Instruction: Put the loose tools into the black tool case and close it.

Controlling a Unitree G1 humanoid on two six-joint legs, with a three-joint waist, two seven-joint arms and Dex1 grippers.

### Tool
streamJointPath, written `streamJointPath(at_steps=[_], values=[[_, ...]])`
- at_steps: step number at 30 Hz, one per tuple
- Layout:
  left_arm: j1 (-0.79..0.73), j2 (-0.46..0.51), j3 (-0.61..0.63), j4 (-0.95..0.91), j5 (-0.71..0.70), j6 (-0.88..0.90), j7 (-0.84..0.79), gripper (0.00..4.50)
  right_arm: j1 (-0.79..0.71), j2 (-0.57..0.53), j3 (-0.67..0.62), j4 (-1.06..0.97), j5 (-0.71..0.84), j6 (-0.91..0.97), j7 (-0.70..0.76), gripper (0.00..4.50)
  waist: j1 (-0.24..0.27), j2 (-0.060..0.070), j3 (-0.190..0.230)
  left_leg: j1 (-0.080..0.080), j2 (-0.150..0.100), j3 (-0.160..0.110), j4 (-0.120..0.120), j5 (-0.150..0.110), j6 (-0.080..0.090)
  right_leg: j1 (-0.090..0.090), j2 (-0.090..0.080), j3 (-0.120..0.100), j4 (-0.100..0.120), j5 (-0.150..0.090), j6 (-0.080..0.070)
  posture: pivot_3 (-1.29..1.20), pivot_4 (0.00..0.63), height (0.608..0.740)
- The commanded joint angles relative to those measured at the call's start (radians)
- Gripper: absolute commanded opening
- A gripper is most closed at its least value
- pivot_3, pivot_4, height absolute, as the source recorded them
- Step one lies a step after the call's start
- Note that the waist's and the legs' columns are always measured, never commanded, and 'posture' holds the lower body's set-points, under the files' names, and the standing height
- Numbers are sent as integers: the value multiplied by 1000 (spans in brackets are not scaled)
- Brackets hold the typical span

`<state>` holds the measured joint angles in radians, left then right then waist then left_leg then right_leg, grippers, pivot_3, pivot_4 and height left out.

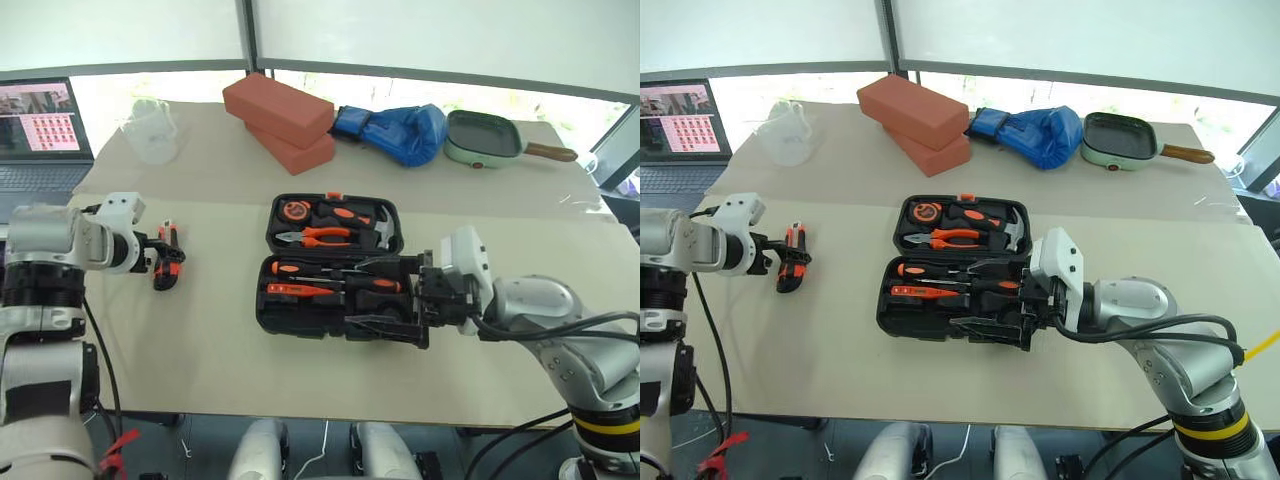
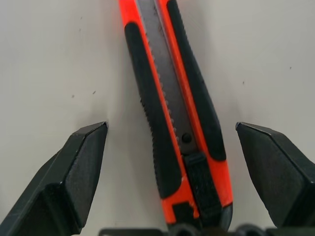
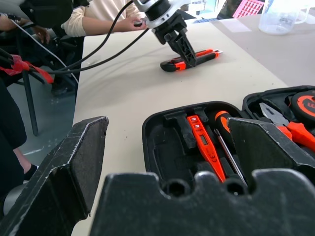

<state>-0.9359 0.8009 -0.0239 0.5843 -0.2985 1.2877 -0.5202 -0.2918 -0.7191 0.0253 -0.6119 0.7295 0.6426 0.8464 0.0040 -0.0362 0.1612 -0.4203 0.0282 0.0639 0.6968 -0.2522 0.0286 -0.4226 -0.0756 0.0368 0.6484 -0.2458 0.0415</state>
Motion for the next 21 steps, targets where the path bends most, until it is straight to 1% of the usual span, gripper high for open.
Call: streamJointPath(at_steps=[1, 2, 3, 5, 6, 7, 8, 11, 13, 15, 16, 19, 21], values=[[-24, -31, -28, 91, 39, -75, -33, 3788, -1, 3, -25, -51, 11, -7, -19, 4500, 6, 0, 0, 0, 0, 0, 0, 0, 0, 0, 0, 0, 0, 0, 0, 0, 150, 738], [-30, -35, -28, 113, 48, -91, -40, 3352, -1, 2, -25, -53, 13, -6, -21, 4500, 8, 1, 0, 0, 0, 0, 0, 0, 0, 0, 0, 0, 0, 0, 0, 0, 150, 738], [-38, -37, -24, 138, 55, -103, -46, 3072, -2, 0, -26, -55, 14, -5, -22, 4500, 11, 1, 0, 1, 0, 0, 0, 1, 0, 1, 0, 0, 0, 0, 0, 0, 150, 738], [-50, -36, -14, 177, 69, -129, -52, 2262, -3, -6, -30, -56, 15, -5, -21, 4500, 13, 1, 0, 1, -1, 0, 0, 1, 1, 1, 0, 0, 0, 0, 0, 0, 150, 738], [-55, -33, -11, 192, 76, -138, -56, 2019, -4, -9, -32, -56, 14, -5, -21, 4500, 13, 1, -1, 1, -1, 0, 0, 1, 1, 1, -1, -1, 0, 0, 0, 0, 150, 738], [-57, -27, -6, 206, 82, -149, -61, 1681, -3, -14, -37, -58, 18, -3, -19, 4500, 14, 1, -1, 1, -1, 0, 0, 1, 1, 2, -1, -1, 0, 0, 0, 0, 150, 738], [-59, -22, -1, 217, 87, -160, -67, 1590, -1, -18, -42, -61, 21, -1, -18, 4500, 14, 1, -1, 1, -1, 0, 0, 1, 1, 2, -1, -1, 0, 0, 0, 0, 150, 738], [-57, -5, 5, 228, 98, -217, -99, 1590, 8, -33, -55, -66, 27, 4, -17, 4500, 12, 1, -1, 1, 0, 0, 0, 1, 1, 2, 0, -1, 0, 0, 0, 0, 150, 738], [-63, 9, 22, 163, 77, -358, -199, 1590, 17, -46, -70, -73, 35, 10, -17, 4500, 12, 1, -1, 1, 0, 0, 0, 1, 1, 1, 0, -1, 0, 0, 0, 0, 150, 738], [-78, 17, 29, 103, 61, -444, -283, 1590, 25, -58, -87, -74, 44, 16, -15, 4500, 12, -2, 1, -2, 0, -1, 1, 2, 0, 0, 0, -2, 0, 0, 0, 0, 150, 738], [-85, 22, 13, 42, 51, -466, -346, 1589, 29, -67, -98, -74, 53, 21, -15, 4500, 12, -4, 2, -3, 0, -1, 2, 2, 0, -1, 0, -3, 0, 0, 0, 0, 150, 738], [-42, 53, -83, -272, 4, -542, -598, 1589, 42, -95, -118, -81, 66, 34, -12, 4500, 12, -6, 3, -7, 2, -2, 3, 1, 1, -2, -1, -4, -1, 1, 1, 0, 150, 738], [-9, 60, -109, -398, -14, -603, -687, 1589, 48, -108, -117, -81, 56, 30, -6, 4500, 12, -6, 3, -8, 1, -2, 2, 1, 2, -1, -1, -4, -1, 2, 3, 0, 150, 738]])
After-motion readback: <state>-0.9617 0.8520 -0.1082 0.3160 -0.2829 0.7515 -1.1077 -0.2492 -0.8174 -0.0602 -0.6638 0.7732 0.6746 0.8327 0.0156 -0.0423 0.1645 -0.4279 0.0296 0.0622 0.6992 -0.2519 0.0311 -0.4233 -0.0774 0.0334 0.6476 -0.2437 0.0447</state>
